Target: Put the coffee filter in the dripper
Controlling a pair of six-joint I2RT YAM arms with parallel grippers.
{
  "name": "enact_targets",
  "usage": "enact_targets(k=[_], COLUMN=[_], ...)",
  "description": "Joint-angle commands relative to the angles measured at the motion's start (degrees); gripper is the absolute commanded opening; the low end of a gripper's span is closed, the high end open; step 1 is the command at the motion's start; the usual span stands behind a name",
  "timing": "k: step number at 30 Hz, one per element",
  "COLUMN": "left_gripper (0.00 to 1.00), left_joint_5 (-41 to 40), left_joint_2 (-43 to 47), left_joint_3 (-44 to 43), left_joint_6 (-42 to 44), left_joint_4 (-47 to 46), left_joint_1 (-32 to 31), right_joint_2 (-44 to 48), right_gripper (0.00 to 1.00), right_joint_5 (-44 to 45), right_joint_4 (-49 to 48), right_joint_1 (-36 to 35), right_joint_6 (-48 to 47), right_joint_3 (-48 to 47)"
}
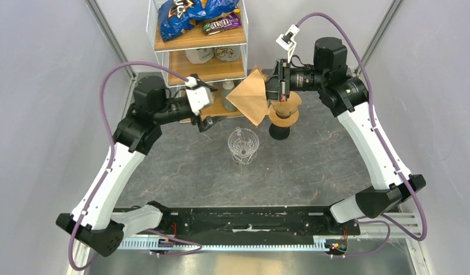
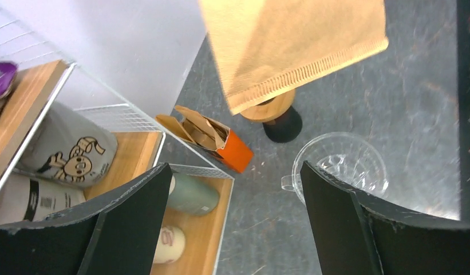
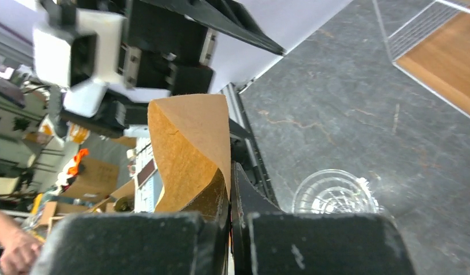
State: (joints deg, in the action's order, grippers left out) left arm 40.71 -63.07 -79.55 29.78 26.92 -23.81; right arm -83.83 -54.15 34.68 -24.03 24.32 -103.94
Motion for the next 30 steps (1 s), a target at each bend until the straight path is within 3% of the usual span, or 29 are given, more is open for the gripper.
enact_targets(k=[1,10,21,25,30], left_gripper=[0.90,0.85,0.71,0.83,0.90], left_joint_5=[-6.98,-11.29,-15.66,-16.00,-15.66], left_joint_2=[-2.59,-4.34,-3.53,-3.08,-2.62], left_joint_3=[-2.01,-5.08,-4.83,-4.76,-4.56], left_joint_6=[19.50,18.08,22.23,23.19,22.64], left_joint_4=[2.66,2.38,4.45,6.57,7.57], left_joint_1=[-5.61,-12.04,-16.30,-16.64,-16.94], right_joint_2=[-0.13,-1.59,-2.12,-2.13,-2.03], right_gripper=[0.00,0.00,0.00,0.00,0.00], right_joint_5=[-8.06,-1.39,3.70,4.29,4.10], right_joint_4=[-4.22,11.36,12.26,12.21,12.17], right_joint_1=[-0.44,-4.50,-4.62,-4.50,-4.51], right_joint_6=[5.87,-6.22,-4.79,-4.38,-4.40], right_joint_3=[0.12,-3.56,-3.81,-3.99,-3.47])
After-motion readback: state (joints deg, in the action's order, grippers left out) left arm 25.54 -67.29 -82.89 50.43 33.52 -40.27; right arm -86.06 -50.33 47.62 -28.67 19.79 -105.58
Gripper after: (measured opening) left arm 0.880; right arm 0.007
